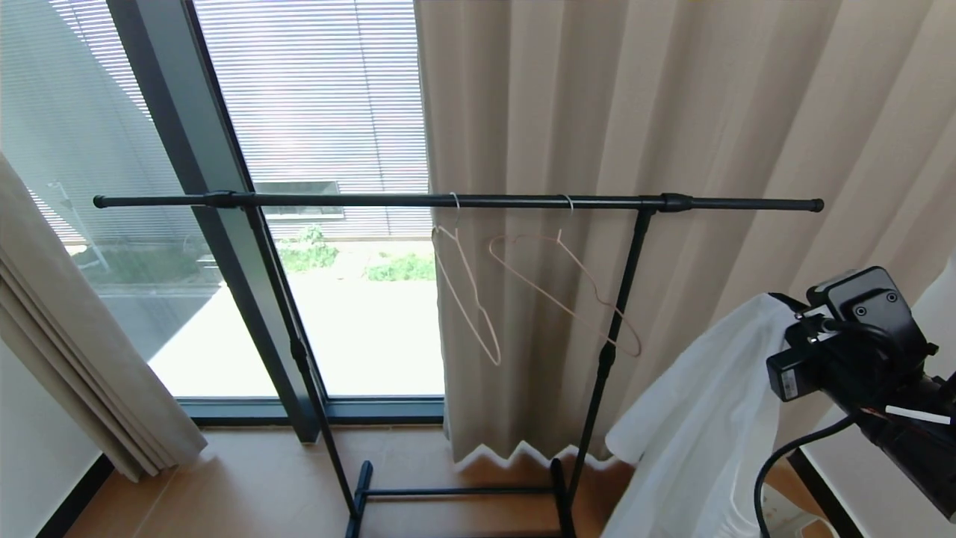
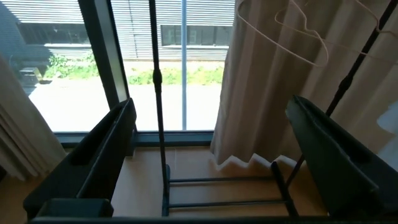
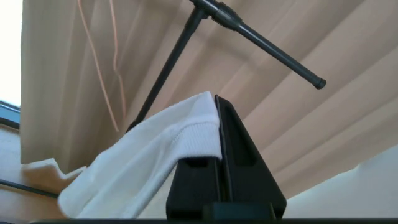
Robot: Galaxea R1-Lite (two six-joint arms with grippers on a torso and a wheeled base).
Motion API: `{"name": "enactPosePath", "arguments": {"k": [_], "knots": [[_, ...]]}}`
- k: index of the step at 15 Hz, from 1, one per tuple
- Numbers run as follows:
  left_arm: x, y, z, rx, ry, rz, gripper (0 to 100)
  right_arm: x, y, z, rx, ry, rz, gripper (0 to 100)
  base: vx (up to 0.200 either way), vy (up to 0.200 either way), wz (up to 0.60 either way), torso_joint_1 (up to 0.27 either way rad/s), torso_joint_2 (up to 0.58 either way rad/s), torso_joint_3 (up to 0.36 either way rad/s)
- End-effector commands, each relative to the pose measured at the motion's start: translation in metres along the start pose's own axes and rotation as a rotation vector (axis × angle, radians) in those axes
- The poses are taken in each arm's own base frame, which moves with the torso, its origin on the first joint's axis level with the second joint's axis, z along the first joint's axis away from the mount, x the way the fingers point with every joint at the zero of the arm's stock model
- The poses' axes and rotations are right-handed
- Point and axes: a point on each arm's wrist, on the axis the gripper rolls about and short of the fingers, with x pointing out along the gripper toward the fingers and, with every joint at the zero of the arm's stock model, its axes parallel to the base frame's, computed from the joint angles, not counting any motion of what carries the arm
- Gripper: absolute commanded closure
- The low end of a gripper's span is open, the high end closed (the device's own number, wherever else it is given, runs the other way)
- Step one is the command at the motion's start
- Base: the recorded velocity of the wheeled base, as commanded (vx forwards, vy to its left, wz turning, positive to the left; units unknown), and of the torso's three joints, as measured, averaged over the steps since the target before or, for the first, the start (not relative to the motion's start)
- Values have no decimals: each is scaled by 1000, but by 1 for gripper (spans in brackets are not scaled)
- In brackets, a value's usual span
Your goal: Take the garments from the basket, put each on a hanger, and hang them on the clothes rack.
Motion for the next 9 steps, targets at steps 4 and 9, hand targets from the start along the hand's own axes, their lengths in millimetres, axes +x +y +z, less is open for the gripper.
{"name": "enactPosePath", "arguments": {"k": [4,9], "knots": [[0,0,0,46,4,-5,0,-8,-3,4,-4,-36,18,100,0,0,0,0,0,0],[16,0,6,96,200,-5,0,-8,-12,11,-66,-14,-46,100,0,0,0,0,0,0]]}}
